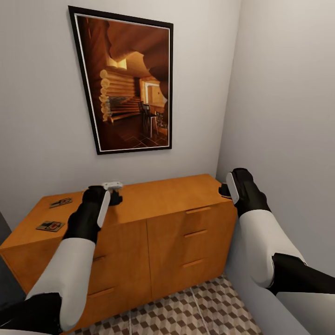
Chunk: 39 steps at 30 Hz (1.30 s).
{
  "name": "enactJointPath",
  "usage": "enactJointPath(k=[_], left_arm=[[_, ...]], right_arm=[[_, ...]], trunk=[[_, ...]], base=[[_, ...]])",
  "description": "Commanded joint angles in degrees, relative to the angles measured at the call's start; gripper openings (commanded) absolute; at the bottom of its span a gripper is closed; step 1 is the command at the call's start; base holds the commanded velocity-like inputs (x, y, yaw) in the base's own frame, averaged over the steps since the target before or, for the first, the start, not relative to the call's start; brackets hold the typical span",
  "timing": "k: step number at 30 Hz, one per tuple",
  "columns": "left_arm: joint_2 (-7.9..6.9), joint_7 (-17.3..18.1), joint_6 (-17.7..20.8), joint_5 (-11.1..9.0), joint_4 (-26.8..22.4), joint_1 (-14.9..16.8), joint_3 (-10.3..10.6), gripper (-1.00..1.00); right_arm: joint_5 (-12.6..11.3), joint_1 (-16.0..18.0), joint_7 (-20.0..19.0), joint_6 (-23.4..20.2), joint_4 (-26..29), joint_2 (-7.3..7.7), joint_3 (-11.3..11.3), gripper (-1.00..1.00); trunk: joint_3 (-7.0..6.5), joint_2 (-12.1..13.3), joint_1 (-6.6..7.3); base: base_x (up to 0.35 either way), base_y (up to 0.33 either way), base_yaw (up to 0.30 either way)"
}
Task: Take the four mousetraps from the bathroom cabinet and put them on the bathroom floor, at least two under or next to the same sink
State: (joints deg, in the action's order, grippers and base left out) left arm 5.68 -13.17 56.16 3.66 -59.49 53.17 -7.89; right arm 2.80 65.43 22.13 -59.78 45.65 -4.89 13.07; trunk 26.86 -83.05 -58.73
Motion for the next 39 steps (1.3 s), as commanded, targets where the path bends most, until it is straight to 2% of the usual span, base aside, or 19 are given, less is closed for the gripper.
enactJointPath(k=[1,5,8,16,18,21,23,24,26,27,32,39], left_arm=[[0.21,0.1,0.7,0.5,-1.1,0.0,-0.1,-1.00],[0.70,0.1,2.3,0.7,-5.5,0.1,0.1,-1.00],[0.81,0.1,2.7,0.8,-6.8,0.1,0.2,-1.00],[0.88,0.1,2.9,0.4,-7.5,0.0,0.3,-1.00],[0.89,0.1,2.9,0.2,-7.4,0.0,0.3,-1.00],[0.91,0.1,2.9,0.1,-7.3,0.1,0.3,-1.00],[0.91,0.1,3.0,0.1,-7.3,0.1,0.3,-1.00],[0.91,0.1,3.0,0.0,-7.3,0.0,0.3,-1.00],[0.91,0.0,3.1,0.1,-7.2,0.0,0.3,-1.00],[0.91,0.0,3.1,0.1,-7.2,0.0,0.3,-1.00],[0.84,-0.1,3.4,0.1,-7.2,0.0,0.2,-1.00],[0.83,-0.2,3.5,0.0,-7.0,0.0,0.2,-1.00]], right_arm=[[0.3,0.1,-0.1,-0.2,0.0,-0.07,0.2,-1.00],[0.3,0.1,-0.1,-0.2,0.1,-0.10,0.2,-1.00],[0.3,0.1,-0.1,-0.2,0.3,-0.11,0.2,-1.00],[0.2,0.1,-0.1,-0.2,0.8,-0.44,-0.1,-1.00],[0.2,0.1,-0.1,-0.2,0.8,-0.73,-1.3,-1.00],[0.1,0.1,-0.3,-0.2,1.0,-1.25,-4.9,-1.00],[0.1,0.1,-0.4,-0.2,1.5,-1.95,-6.5,-1.00],[0.0,0.1,-0.4,-0.2,2.6,-3.01,-8.1,-1.00],[-0.1,0.1,-0.4,-0.2,5.2,-4.71,-9.7,-1.00],[-0.2,0.1,-0.4,-0.2,6.1,-5.10,-10.0,-1.00],[-0.5,0.1,-0.5,-0.2,9.7,-5.10,-11.2,-1.00],[-0.7,0.1,-0.5,-0.2,10.8,-5.10,-11.6,-1.00]], trunk=[[0.07,0.0,0.00],[0.07,0.0,0.00],[0.07,0.0,0.00],[0.07,0.0,0.00],[0.07,0.0,0.00],[0.07,0.0,0.00],[0.07,0.0,0.00],[0.07,0.0,0.00],[0.07,0.0,0.00],[0.07,0.0,0.00],[0.07,0.0,0.00],[0.07,0.0,0.00]], base=[[0.000,0.000,0.000],[0.000,0.000,0.000],[0.000,0.000,0.000],[0.000,0.000,0.000],[0.000,0.000,0.000],[0.000,0.000,0.000],[0.000,0.000,0.000],[-0.006,0.000,0.000],[-0.055,0.000,0.000],[-0.136,0.000,0.000],[-0.251,0.000,0.000],[-0.329,0.000,0.000]])
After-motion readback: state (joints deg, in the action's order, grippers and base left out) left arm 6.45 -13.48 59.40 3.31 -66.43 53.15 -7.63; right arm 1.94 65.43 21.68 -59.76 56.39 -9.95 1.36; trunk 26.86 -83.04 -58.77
